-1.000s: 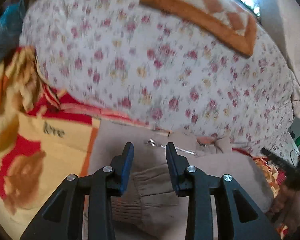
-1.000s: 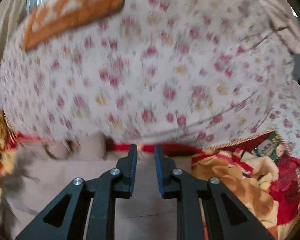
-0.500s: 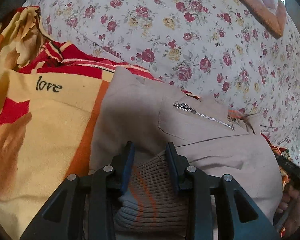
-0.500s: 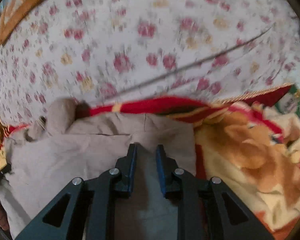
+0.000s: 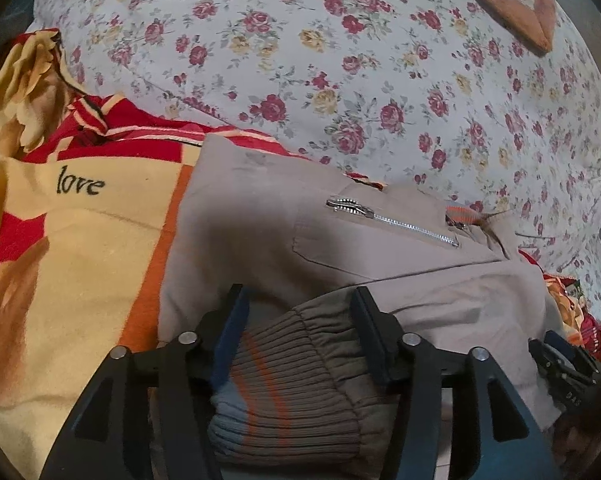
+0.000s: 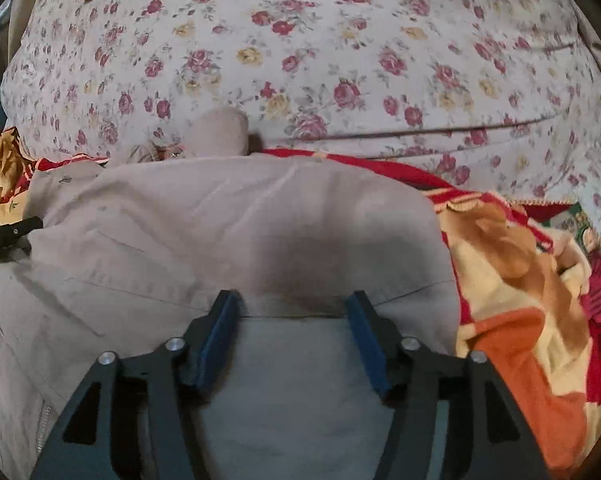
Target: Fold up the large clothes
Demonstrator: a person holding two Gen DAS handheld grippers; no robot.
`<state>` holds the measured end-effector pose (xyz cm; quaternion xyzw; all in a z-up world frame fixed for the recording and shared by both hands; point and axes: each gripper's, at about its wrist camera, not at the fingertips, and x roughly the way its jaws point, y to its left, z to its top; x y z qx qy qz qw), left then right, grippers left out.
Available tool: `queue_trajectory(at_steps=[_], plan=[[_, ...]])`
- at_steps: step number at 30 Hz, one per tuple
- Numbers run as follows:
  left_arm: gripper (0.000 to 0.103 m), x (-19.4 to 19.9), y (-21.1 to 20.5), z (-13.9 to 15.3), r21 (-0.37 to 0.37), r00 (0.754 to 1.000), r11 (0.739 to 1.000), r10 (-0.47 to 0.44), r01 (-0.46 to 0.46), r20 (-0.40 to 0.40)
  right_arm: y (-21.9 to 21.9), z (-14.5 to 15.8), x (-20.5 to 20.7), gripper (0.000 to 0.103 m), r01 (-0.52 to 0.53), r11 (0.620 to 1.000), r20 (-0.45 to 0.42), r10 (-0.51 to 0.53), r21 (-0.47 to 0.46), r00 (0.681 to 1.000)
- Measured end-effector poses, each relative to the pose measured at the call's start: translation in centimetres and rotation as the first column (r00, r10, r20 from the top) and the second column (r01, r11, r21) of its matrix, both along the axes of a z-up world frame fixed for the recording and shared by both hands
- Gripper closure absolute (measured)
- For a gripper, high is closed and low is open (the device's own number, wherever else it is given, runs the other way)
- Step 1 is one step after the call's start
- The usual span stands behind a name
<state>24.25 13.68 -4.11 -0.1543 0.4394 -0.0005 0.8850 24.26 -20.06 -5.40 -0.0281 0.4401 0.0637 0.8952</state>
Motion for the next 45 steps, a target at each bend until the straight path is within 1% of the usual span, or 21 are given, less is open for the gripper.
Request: queue_trajectory(at_steps=[1,3,4,6,8,11,14,17,19,24,31,32,35,37,38,40,42,43,45], plan=[[0.051,0.0,-0.1,0.0,0.000,1.000,1.000,-0.005,0.005,0.000,0.2,-0.2,0.0,0.030,-0.012,1.000,-0.002,0.012,-0.007,1.000],[0.049,0.0,-0.1,0.0,0.000,1.000,1.000,-0.010,0.010,0.001,0.4,-0.2,0.2,0.020,-0.039,0.999,-0.011,0.039,-0.009,0.999],[0.048,0.0,-0.2,0.0,0.000,1.000,1.000,-0.013,0.013,0.000,0.8,-0.1,-0.1,0.017,-0.049,0.999,-0.014,0.049,-0.007,0.999],[0.047,0.1,-0.2,0.0,0.004,1.000,1.000,-0.018,0.018,-0.001,1.1,-0.2,-0.2,0.009,-0.073,0.997,-0.023,0.073,-0.001,0.997],[0.044,0.1,-0.4,0.0,0.008,1.000,1.000,-0.019,0.019,0.002,1.4,-0.2,0.1,0.005,-0.090,0.996,-0.028,0.090,-0.001,0.996],[0.042,0.4,-0.5,0.0,0.010,1.000,1.000,-0.028,0.028,0.001,1.6,-0.3,0.1,0.001,-0.104,0.995,-0.029,0.104,-0.002,0.994],[0.040,0.4,-0.5,0.0,0.002,0.999,0.999,-0.032,0.032,0.003,1.6,-0.2,0.1,0.001,-0.107,0.994,-0.028,0.107,0.000,0.994],[0.036,0.4,-0.2,0.0,-0.025,0.999,0.999,-0.037,0.037,0.011,1.6,-0.3,0.0,0.000,-0.109,0.994,-0.027,0.109,0.003,0.994],[0.035,0.4,-0.1,-0.1,-0.037,0.999,0.999,-0.039,0.040,0.014,1.6,-0.3,0.1,0.000,-0.112,0.994,-0.029,0.112,-0.005,0.993],[0.035,0.3,-0.2,-0.1,-0.027,0.999,0.999,-0.041,0.041,0.013,1.9,-0.3,0.3,0.001,-0.124,0.992,-0.036,0.123,-0.034,0.992],[0.035,0.3,-0.5,-0.1,-0.006,0.999,0.999,-0.047,0.047,0.011,1.9,-0.3,0.5,0.001,-0.132,0.990,-0.041,0.130,-0.046,0.991],[0.035,0.3,-0.5,-0.1,-0.006,0.999,0.999,-0.046,0.046,0.011,1.9,-0.1,0.5,0.001,-0.129,0.991,-0.042,0.127,-0.046,0.991],[0.035,0.4,-0.6,-0.1,-0.006,0.999,0.999,-0.048,0.048,0.012,1.4,1.6,0.0,0.003,-0.051,0.998,-0.035,0.050,-0.021,0.998],[0.035,0.3,-0.6,-0.1,-0.001,0.999,0.999,-0.049,0.049,0.011,1.9,3.1,-1.0,0.003,-0.053,0.998,-0.012,0.053,0.040,0.999],[0.035,0.3,-0.6,-0.1,0.000,0.999,0.999,-0.049,0.049,0.011,2.5,3.4,-1.5,0.003,-0.063,0.997,-0.001,0.063,0.039,0.998],[0.035,0.3,-0.5,-0.1,-0.001,0.999,0.999,-0.049,0.049,0.012,3.8,3.0,-2.0,0.003,-0.089,0.996,-0.008,0.089,-0.003,0.996],[0.035,0.3,-0.6,-0.1,0.001,0.999,0.999,-0.050,0.049,0.012,5.0,1.3,-1.9,0.003,-0.111,0.990,-0.046,0.107,-0.084,0.993],[0.035,0.3,-0.6,-0.1,0.002,0.999,0.999,-0.051,0.051,0.012,5.3,0.4,-1.7,0.002,-0.119,0.987,-0.060,0.113,-0.107,0.992],[0.035,0.3,-0.5,-0.1,0.002,0.999,0.999,-0.052,0.052,0.012,5.1,0.1,-1.5,0.000,-0.119,0.988,-0.048,0.115,-0.094,0.992]])
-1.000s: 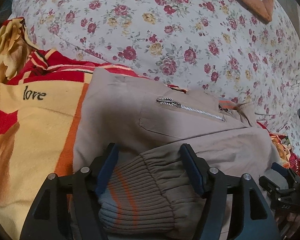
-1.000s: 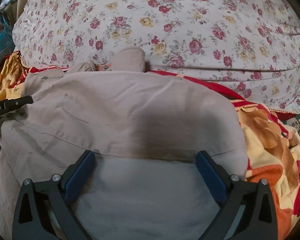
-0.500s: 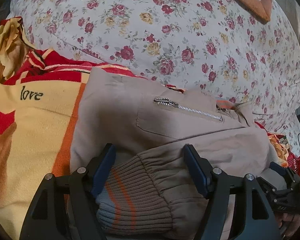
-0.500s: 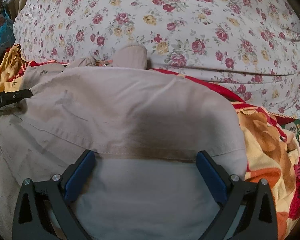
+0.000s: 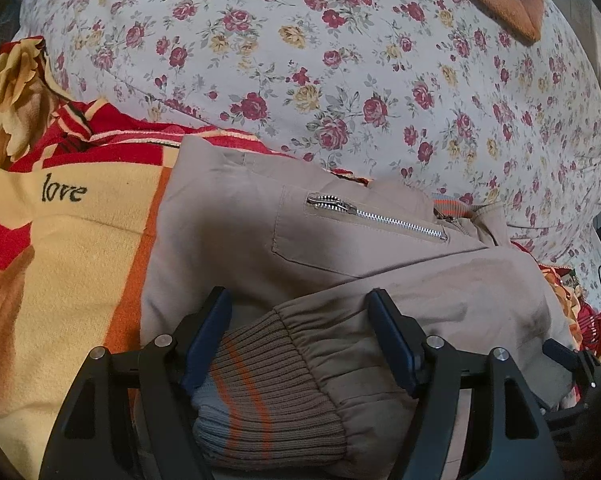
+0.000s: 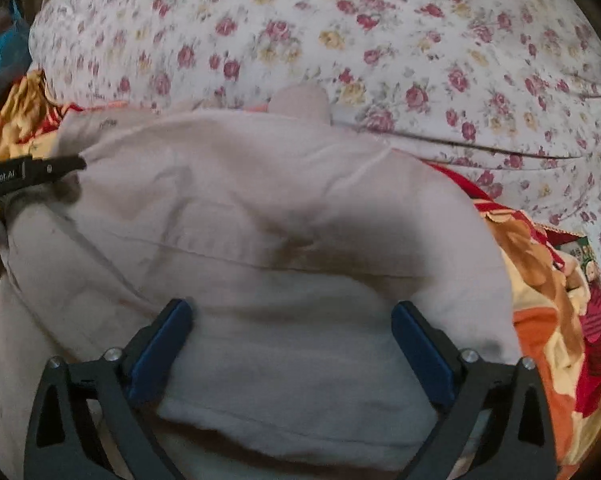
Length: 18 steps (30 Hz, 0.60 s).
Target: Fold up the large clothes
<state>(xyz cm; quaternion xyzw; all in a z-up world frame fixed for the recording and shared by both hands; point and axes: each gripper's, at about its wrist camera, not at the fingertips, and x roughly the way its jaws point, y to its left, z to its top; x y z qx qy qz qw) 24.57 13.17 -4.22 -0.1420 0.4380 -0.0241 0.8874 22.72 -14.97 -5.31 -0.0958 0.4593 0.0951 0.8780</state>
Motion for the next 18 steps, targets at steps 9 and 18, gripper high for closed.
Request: queue_trajectory(at_steps=[9,18], plan=[[0.035,0.0,-0.2,0.0,0.025,1.000,1.000,-0.002,0.002,-0.002,-3.1,5.5,-4.9,0.005,0.036,0.999,0.055,-0.037,0.023,0.998],[0.035,-5.9,-0.9,4.5,-0.049,0.992,0.993,-0.108,0.112,0.067,-7.9,0.5,-18.5,0.005,-0.054,0.998,-0.094,0.056,0.032,0.994]])
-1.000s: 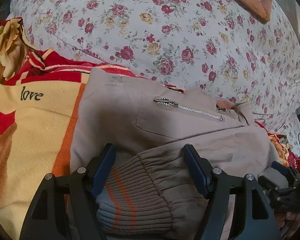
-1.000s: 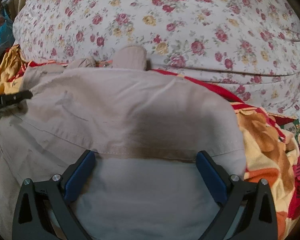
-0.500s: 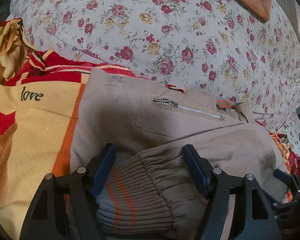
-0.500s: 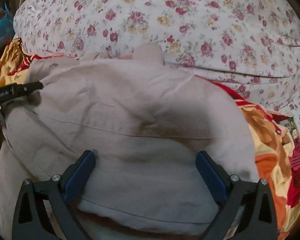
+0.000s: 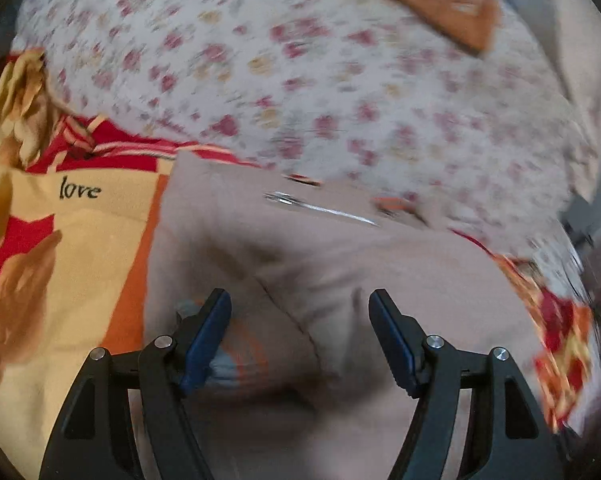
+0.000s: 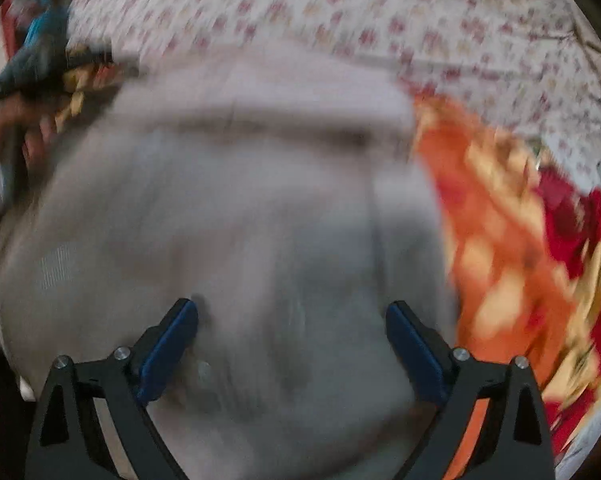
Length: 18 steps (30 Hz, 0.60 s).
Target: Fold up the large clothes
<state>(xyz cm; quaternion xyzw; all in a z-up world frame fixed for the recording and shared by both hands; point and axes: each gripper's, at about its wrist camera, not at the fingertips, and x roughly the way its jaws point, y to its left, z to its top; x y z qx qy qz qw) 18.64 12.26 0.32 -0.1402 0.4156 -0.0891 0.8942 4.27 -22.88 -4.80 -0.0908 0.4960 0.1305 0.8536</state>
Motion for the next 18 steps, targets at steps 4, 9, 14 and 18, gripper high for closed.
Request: queue_trajectory(at_steps=[4,9,14,18], plan=[[0.035,-5.4,-0.8,1.5,0.091,0.994,0.990,-0.110,0.108,0.018,-2.9,1.7,-2.4,0.009,0.036,0.993,0.050,-0.042,0.110,0.998],[0.035,-13.1,2.2,1.8,0.073,1.000,0.997,-0.008,0.009,-0.019,-8.0,3.9,-7.9,0.009,0.159,0.955,0.130,-0.196,0.250,0.972],[0.035,-20.1,4.0,2.1,0.109,0.999,0.993,0.044,-0.042,-0.016,-8.0,3.6,-12.7,0.009,0.129,0.931,0.127,-0.182,0.342,0.975],[0.035,-23.8,4.5,0.7,0.115,0.999,0.993,0.023,-0.019,-0.031,-4.7,0.9,-15.1,0.014,0.028,0.965,0.077,-0.050,0.260,0.996]])
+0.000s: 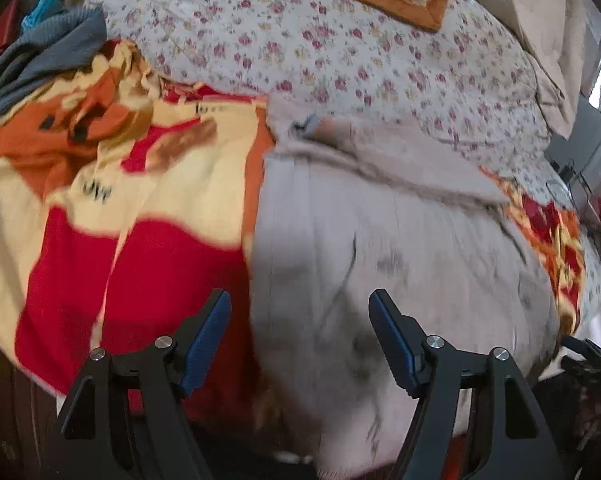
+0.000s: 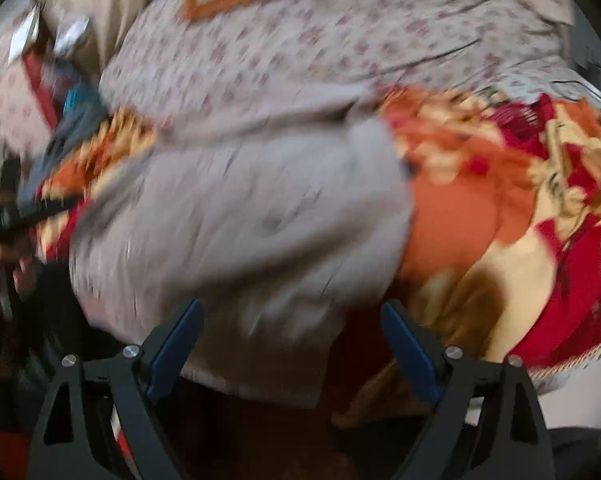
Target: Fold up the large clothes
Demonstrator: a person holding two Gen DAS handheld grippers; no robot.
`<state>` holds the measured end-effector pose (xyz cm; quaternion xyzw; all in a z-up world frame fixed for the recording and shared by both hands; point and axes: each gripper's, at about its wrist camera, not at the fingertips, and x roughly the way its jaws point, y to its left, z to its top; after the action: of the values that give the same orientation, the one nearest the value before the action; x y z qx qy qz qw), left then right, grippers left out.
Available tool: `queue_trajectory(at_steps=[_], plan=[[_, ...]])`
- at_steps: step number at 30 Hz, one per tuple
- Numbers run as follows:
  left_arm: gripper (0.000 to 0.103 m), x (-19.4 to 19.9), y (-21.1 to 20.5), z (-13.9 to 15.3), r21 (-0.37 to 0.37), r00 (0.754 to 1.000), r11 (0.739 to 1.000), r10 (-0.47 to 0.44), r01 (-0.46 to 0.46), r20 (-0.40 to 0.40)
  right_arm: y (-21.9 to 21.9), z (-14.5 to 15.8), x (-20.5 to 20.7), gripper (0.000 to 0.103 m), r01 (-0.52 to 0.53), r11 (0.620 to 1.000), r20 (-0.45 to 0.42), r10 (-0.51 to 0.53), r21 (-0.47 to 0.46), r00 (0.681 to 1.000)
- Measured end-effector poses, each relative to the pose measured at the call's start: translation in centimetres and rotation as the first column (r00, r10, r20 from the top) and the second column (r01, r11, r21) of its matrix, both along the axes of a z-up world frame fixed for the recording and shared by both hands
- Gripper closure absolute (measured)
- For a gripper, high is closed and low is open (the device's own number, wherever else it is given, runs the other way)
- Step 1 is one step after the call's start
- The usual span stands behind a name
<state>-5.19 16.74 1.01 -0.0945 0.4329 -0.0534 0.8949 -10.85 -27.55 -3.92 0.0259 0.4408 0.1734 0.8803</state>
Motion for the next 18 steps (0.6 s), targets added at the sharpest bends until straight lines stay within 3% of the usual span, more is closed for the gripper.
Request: queue_trajectory(at_steps=[3,5,7,9,11,15,18], plan=[[0.035,-2.1,0.5,-1.4,-0.032,0.999,0.999,0.007,-0.008,-0.035,0.6,-2.9,0.6,0.044,-0.042,0.998,-0.128,0.036,-0.044,0.991],[0.035,-3.6,0.9,-2.1,-0.033,0.999,0.999,0.032,-0.033,-0.037,0.1,-4.0,1.4,0.047,-0.031,0.999,-0.185,0.028,-0.014,0.982],[0.035,-4.6,1.1,-2.8,-0.035,0.998,0.998,0.046,-0.047,-0.038,-0.8,-4.6,2.2,0.050,0.012,1.000,-0.213,-0.005,0.029,0.977],[0.035,-5.6,1.3,-3.2,-0.044,0.998,0.998,0.051,-0.053,-0.035,-0.8,-4.3,2.1,0.075,-0.010,0.996,-0.213,0.029,0.091,0.977],[0.035,-6.4,0.8,-3.2,-0.021,0.999,0.999,0.030,-0.031,-0.015,-0.3,-3.6,1.2,0.084,-0.056,0.991,-0.192,0.079,0.122,0.978],[0.037,-6.8,-1.0,-3.8,-0.019,0.997,0.998,-0.057,0.056,-0.050,-0.2,-3.4,1.4,0.086,-0.067,0.990,-0.178,0.089,0.126,0.980],[0.037,-6.2,-2.0,-4.9,-0.020,0.993,0.997,-0.079,0.078,-0.088,0.1,-3.8,1.7,0.077,-0.042,0.995,-0.193,0.059,0.095,0.979]])
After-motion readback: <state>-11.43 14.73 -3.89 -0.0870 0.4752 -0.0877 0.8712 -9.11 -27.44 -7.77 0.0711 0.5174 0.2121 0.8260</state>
